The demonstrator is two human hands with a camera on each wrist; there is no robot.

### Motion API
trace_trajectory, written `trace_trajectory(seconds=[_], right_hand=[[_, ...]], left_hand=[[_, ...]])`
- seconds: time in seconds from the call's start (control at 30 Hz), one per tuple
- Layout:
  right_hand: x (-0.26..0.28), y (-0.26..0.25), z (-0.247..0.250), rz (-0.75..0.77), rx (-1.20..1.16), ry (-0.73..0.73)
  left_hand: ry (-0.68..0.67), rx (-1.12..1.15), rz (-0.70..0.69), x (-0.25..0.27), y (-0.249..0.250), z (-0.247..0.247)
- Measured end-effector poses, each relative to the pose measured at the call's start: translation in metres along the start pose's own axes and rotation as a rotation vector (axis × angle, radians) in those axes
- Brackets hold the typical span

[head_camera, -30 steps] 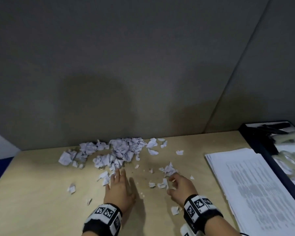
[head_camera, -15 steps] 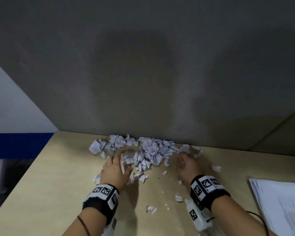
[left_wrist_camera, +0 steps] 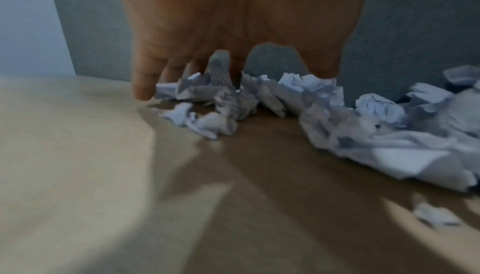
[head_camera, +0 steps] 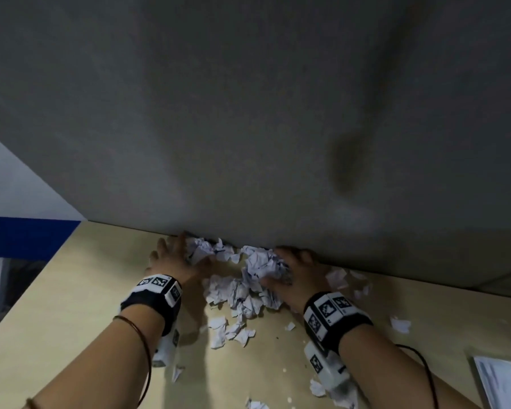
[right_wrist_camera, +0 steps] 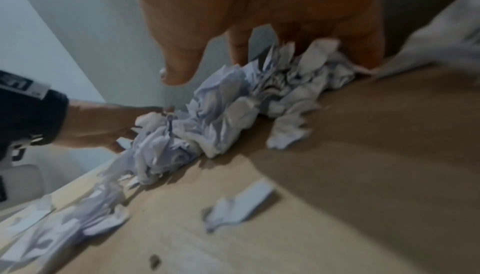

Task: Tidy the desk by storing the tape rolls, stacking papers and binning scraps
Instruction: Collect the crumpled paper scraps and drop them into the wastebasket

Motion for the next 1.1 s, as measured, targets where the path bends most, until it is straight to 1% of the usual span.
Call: trace_trajectory(seconds=[0.07, 0.2, 0.3, 0.33, 0.4, 0.5, 0.63, 0.67, 0.77, 0.93, 1.0, 1.1], right_hand=[[-0.004, -0.007, -0.008, -0.006, 0.029, -0.033], [-0.009, -0.019, -0.025, 0.019, 0.131, -0.06], [-0.001, -0.025, -0.027, 0.077, 0.246, -0.061], [0.002, -0.024, -0.025, 0.081, 0.265, -0.071], [0.01, -0.016, -0.023, 0.092, 0.295, -0.095], [0.026, 0.003, -0.026, 0.142, 0.347, -0.092], [0.045, 0.032, -0.035, 0.094, 0.436, -0.083], [0.05, 0.035, -0.036, 0.09, 0.432, -0.082], [0.059, 0.038, -0.038, 0.078, 0.357, -0.066], [0.064, 0.035, -0.036, 0.064, 0.258, -0.062], [0.068, 0.036, -0.031, 0.042, 0.168, -0.03], [0.078, 0.042, -0.021, -0.025, -0.012, 0.056]], left_hand=[[0.01, 0.005, -0.042, -0.001, 0.008, -0.006], [-0.067, -0.019, -0.142, 0.02, 0.031, -0.023], [-0.095, 0.047, -0.242, 0.043, 0.048, -0.036], [-0.083, 0.07, -0.272, 0.05, 0.05, -0.042], [-0.069, 0.127, -0.318, 0.064, 0.053, -0.05], [-0.103, 0.146, -0.347, 0.089, 0.055, -0.057], [-0.136, 0.114, -0.444, 0.118, 0.059, -0.067], [-0.139, 0.121, -0.466, 0.124, 0.059, -0.068], [-0.162, 0.153, -0.459, 0.137, 0.058, -0.065], [-0.09, 0.227, -0.51, 0.151, 0.053, -0.054], [-0.073, 0.263, -0.513, 0.158, 0.052, -0.047], [-0.012, 0.328, -0.535, 0.169, 0.054, -0.037]])
Point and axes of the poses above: each hand's wrist, its own x-axis away from the middle knuckle, its own z-axis out of the back of the hand, y = z × x, the point moved 2 cm from there along -x, towards the middle knuckle, and after that the axes turned 3 degrees about -y, right-handed, at the moved point
